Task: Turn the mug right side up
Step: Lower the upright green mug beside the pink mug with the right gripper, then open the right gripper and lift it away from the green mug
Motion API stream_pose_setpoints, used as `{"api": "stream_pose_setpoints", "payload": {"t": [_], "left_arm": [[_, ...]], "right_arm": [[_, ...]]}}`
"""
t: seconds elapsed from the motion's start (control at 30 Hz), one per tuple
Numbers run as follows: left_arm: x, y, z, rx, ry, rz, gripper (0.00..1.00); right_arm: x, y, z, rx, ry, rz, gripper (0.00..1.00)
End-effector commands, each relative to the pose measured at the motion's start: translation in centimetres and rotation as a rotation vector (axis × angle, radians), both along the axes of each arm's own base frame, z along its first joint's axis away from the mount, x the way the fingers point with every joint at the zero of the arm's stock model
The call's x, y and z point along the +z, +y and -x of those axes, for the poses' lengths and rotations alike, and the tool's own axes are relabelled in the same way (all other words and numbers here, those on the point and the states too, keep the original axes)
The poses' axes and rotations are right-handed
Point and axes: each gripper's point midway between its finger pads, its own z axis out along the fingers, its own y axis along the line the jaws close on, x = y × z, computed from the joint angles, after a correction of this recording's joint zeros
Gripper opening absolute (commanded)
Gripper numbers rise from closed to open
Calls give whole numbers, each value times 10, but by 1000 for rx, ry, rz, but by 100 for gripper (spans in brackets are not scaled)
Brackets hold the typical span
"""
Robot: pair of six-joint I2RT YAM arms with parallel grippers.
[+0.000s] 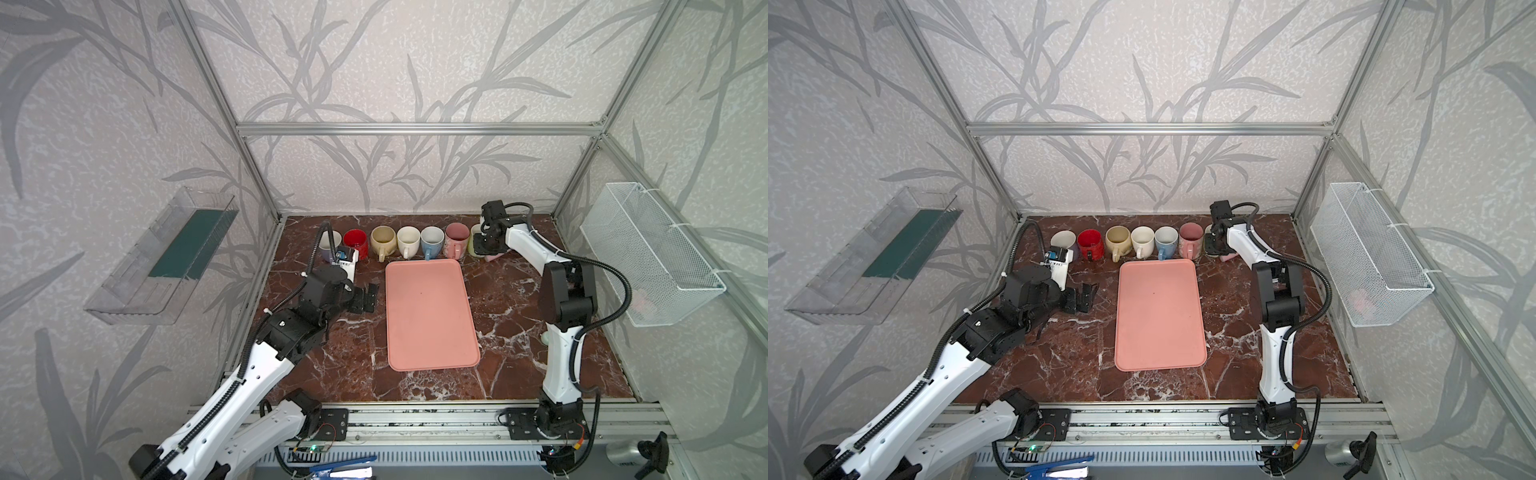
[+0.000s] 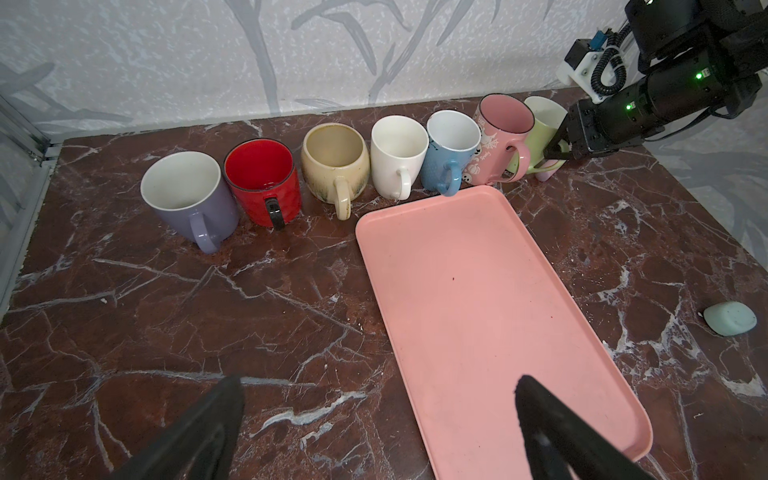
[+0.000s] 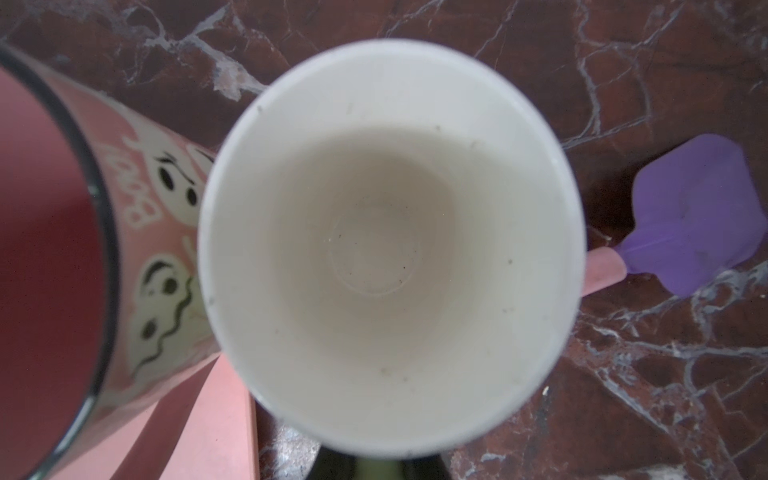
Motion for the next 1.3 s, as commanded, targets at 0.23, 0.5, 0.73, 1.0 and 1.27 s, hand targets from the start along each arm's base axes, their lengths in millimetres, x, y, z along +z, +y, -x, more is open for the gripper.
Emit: {"api": "stream_pose_setpoints", "payload": {"t": [0.23, 0.5, 0.73, 1.0, 1.27], "left_arm": [[-6, 4, -4, 19, 14, -37, 99], [-4, 9, -9, 48, 7, -59, 99], [8, 21, -12, 114, -32, -72, 99], [38, 26, -6, 135, -89, -26, 99], [13, 46, -4, 242, 3, -97, 99]], "right_arm": [[12, 0, 5, -6, -43, -6, 45], [50, -6, 13, -7, -121, 5, 69], [87, -8, 33, -15, -220, -37, 77], [132, -11, 85, 10, -396, -110, 82], [138, -29, 147, -22, -493, -107, 100]]}}
